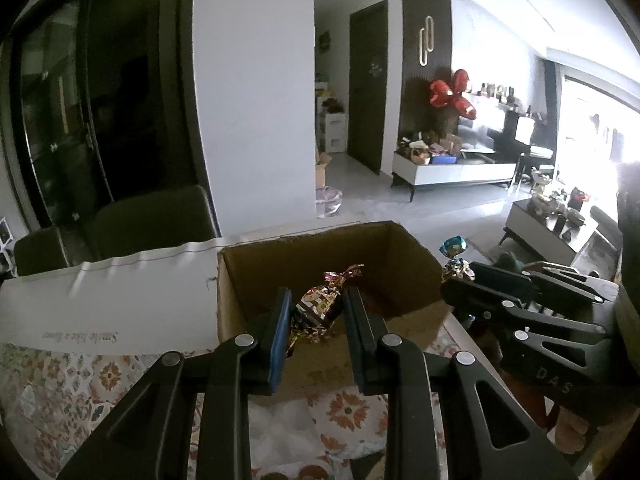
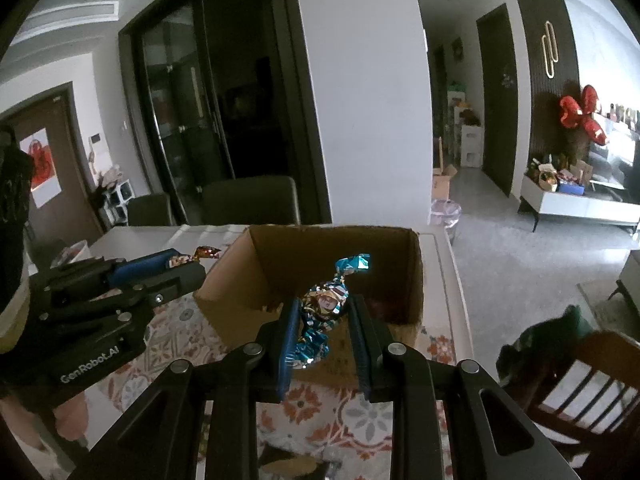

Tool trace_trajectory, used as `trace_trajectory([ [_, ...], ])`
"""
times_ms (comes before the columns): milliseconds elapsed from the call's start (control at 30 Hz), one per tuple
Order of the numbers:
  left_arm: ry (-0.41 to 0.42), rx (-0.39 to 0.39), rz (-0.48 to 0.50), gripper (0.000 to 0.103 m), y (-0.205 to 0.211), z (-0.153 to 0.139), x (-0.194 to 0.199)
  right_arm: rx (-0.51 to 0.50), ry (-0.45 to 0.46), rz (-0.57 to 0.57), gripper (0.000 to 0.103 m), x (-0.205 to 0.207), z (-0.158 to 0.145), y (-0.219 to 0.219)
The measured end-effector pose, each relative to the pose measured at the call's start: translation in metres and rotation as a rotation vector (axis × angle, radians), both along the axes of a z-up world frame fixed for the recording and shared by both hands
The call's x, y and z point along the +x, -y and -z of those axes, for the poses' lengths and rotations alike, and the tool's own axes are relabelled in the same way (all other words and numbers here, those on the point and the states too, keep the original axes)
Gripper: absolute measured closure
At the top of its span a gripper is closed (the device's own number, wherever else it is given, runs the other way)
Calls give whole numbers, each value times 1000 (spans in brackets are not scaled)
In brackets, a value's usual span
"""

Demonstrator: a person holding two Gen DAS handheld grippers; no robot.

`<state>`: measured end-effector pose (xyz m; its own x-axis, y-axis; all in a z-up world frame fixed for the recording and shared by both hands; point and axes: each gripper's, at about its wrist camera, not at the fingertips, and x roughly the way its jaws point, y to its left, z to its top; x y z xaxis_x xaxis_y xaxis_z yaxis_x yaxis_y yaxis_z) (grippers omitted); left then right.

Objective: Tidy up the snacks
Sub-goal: 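Carry both candies into the cardboard box and open both tools, then move both open tools back from the box to the snack pile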

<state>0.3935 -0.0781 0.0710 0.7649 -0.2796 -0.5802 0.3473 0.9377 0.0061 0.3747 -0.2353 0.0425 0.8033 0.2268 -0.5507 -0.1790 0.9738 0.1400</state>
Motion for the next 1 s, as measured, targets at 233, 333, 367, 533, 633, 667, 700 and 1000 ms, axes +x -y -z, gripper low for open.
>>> trace_trajectory([
  [233,-61,2,-6,76,5,5,35,-5,-76,-7,77,35,6,5],
  [333,-78,7,-19,76,5,8,46,-20,-95,-12,77,43,9,4],
  [367,-92,2,-19,76,6,10,50,-20,-106,-15,77,48,10,4],
  [533,-99,34,-54,53,8,16,59,-32,-130,6,76,61,13,7],
  [633,-68,51,-63,50,3,16,52,-58,-144,18,55,59,15,7],
  [667,-58,57,-65,50,3,15,49,-65,-137,21,49,57,15,7],
  [700,-45,64,-65,49,3,14,44,-75,-126,22,49,54,14,6],
  [1000,37,74,-67,45,-9,4,5,-66,-81,46,49,25,4,5],
])
